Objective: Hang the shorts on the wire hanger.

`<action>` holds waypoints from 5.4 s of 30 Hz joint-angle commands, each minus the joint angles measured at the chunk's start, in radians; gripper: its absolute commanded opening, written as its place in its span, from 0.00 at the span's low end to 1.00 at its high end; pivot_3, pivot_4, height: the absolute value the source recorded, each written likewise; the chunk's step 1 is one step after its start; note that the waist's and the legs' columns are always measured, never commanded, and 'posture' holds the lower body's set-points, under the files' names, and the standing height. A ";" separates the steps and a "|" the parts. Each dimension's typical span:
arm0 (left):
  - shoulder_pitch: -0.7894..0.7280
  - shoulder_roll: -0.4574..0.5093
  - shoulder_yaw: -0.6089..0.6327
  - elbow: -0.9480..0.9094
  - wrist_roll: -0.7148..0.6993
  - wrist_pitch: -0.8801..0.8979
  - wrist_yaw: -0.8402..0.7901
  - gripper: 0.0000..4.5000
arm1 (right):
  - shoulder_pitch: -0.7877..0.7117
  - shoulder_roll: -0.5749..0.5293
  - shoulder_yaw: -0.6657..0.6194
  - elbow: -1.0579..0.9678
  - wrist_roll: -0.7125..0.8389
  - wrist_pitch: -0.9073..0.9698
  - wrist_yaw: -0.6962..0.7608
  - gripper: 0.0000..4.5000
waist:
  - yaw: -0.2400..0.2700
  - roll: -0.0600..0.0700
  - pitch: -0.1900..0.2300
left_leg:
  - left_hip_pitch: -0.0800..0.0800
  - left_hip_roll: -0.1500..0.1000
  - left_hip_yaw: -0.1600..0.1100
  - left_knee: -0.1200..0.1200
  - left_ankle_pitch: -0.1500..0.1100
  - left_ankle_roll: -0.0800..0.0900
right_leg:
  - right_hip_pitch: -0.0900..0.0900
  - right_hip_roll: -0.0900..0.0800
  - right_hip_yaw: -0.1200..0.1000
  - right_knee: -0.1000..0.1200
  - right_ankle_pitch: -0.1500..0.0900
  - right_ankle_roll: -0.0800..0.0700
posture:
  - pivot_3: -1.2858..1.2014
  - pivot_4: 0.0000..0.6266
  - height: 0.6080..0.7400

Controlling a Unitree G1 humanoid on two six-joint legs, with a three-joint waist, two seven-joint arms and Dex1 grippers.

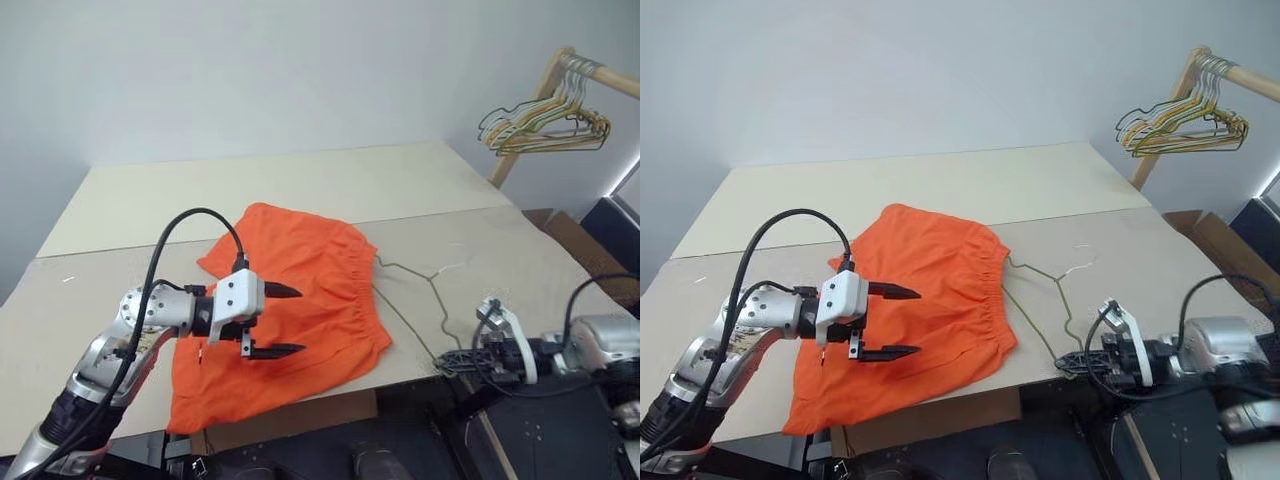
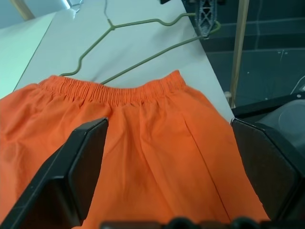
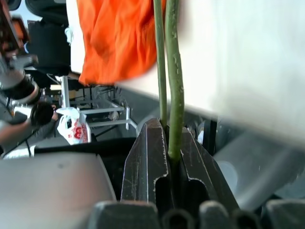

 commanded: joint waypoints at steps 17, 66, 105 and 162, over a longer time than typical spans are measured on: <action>0.028 -0.004 0.006 -0.048 0.023 -0.006 0.050 1.00 | -0.282 0.175 0.052 0.396 -0.199 -0.138 0.112 0.00 | 0.024 0.000 0.000 | 0.001 0.000 0.000 0.002 0.000 0.000 | 0.001 0.000 0.000 0.001 0.001 -0.001 | 0.51 0.00 1.00; -0.959 -0.121 -0.106 1.108 0.208 -0.382 -0.477 1.00 | -0.189 0.153 0.004 -0.480 -0.462 -0.713 -0.196 0.00 | 0.000 0.001 0.000 | -0.019 0.000 -0.002 0.012 -0.001 0.002 | -0.014 0.000 -0.004 0.004 0.001 0.000 | 0.47 0.00 1.00; -0.963 -0.089 -0.217 1.190 0.214 -0.496 -0.480 0.00 | -0.085 0.139 -0.110 -0.540 -0.490 -0.801 -0.300 0.56 | -0.010 0.001 0.000 | -0.020 -0.001 -0.010 0.014 -0.001 0.002 | -0.015 0.000 -0.004 0.007 0.002 0.001 | 0.46 0.00 1.00; -0.853 0.230 -0.310 0.975 -0.245 -0.495 -0.480 0.00 | 0.027 0.265 -0.359 -0.337 0.001 -0.485 -0.276 0.01 | -0.028 0.001 0.000 | -0.018 -0.001 -0.019 0.017 -0.001 0.002 | -0.012 -0.001 -0.008 0.015 0.001 0.000 | 0.48 0.00 1.00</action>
